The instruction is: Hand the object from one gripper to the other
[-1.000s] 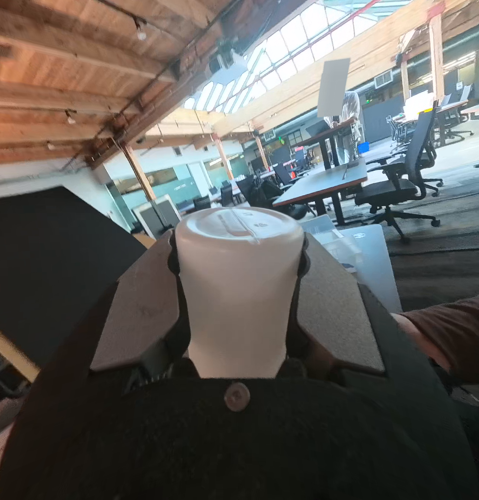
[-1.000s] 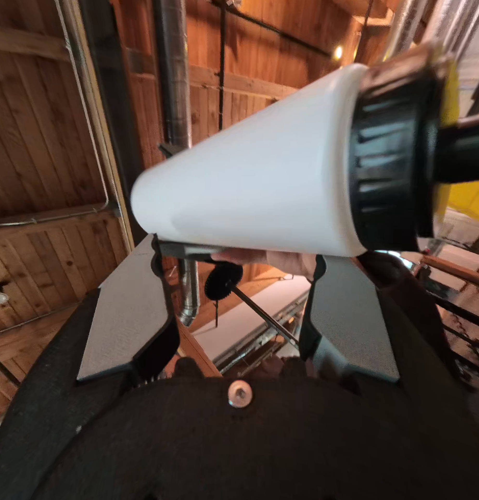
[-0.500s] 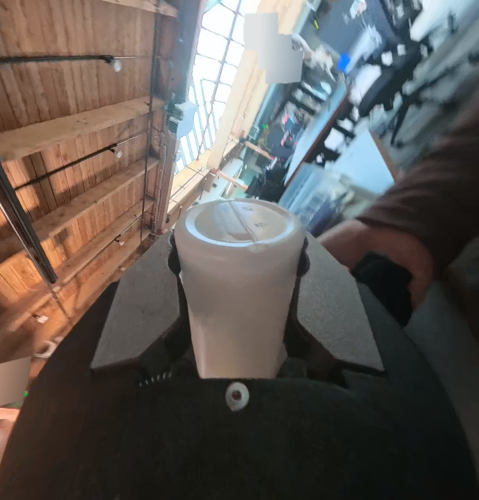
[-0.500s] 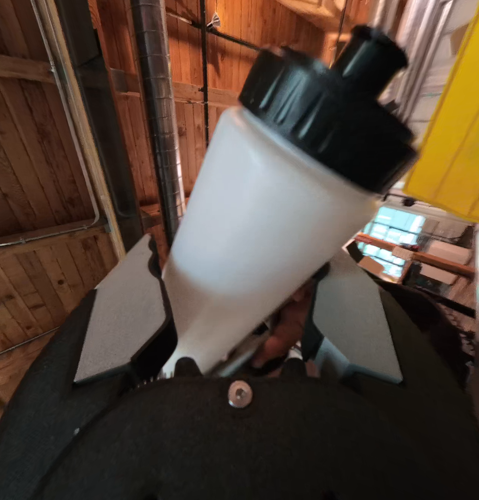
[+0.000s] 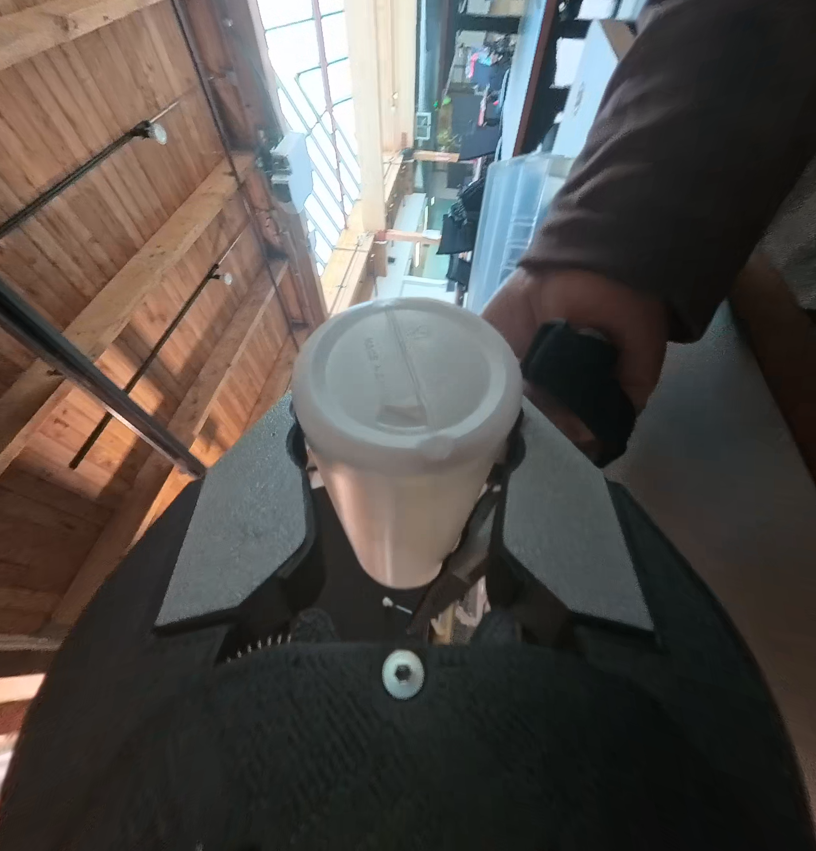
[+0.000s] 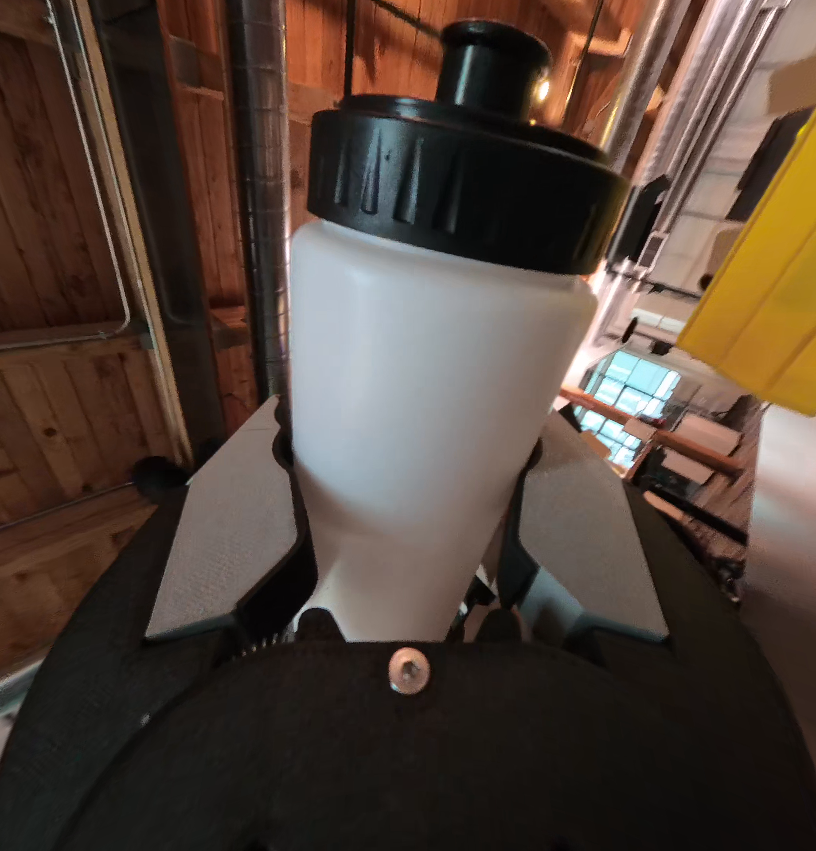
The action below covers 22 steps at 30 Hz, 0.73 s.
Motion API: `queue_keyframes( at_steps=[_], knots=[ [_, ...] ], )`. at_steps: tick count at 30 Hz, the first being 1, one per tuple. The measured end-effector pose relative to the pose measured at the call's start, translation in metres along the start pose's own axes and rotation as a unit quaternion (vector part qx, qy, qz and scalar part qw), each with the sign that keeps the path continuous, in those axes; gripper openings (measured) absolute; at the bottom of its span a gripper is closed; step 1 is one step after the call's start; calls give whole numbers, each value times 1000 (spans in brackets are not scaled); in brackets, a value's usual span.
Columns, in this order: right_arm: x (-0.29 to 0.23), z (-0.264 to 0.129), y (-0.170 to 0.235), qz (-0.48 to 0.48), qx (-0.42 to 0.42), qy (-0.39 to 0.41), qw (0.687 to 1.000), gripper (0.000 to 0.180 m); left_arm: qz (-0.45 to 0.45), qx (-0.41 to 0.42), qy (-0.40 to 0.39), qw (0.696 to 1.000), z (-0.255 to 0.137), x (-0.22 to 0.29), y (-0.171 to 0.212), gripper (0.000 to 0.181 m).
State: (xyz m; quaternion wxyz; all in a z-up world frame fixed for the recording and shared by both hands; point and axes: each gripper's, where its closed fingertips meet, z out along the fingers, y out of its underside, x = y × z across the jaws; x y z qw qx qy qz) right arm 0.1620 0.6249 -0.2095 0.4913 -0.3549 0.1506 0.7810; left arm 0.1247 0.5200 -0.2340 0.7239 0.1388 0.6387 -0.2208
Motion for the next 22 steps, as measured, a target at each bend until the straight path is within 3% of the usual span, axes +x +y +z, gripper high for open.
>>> queue_keyframes(
  at_steps=[3, 7, 12, 16, 18, 22],
  knots=[
    [-9, -8, -15, -38, 31, 15, 999, 98, -18, -53, -5, 998, 2, 1, 17, 83],
    [-51, -13, -31, -115, 68, -7, 991, 98, -124, -71, 1, 990, 4, -10, 21, 74],
    [-111, -21, -42, -226, 110, -19, 968, 98, -240, -100, 11, 966, 12, -20, 26, 68],
    [-162, -31, -45, -309, 134, -21, 941, 98, -280, -121, 40, 952, 13, -8, 28, 62],
    [-180, -32, -42, -406, 115, 45, 906, 98, -278, -136, 61, 949, 13, 2, 32, 58],
    [-231, -44, -38, -609, 105, 189, 764, 98, -290, -164, 80, 940, 16, 18, 40, 49]
  ],
)
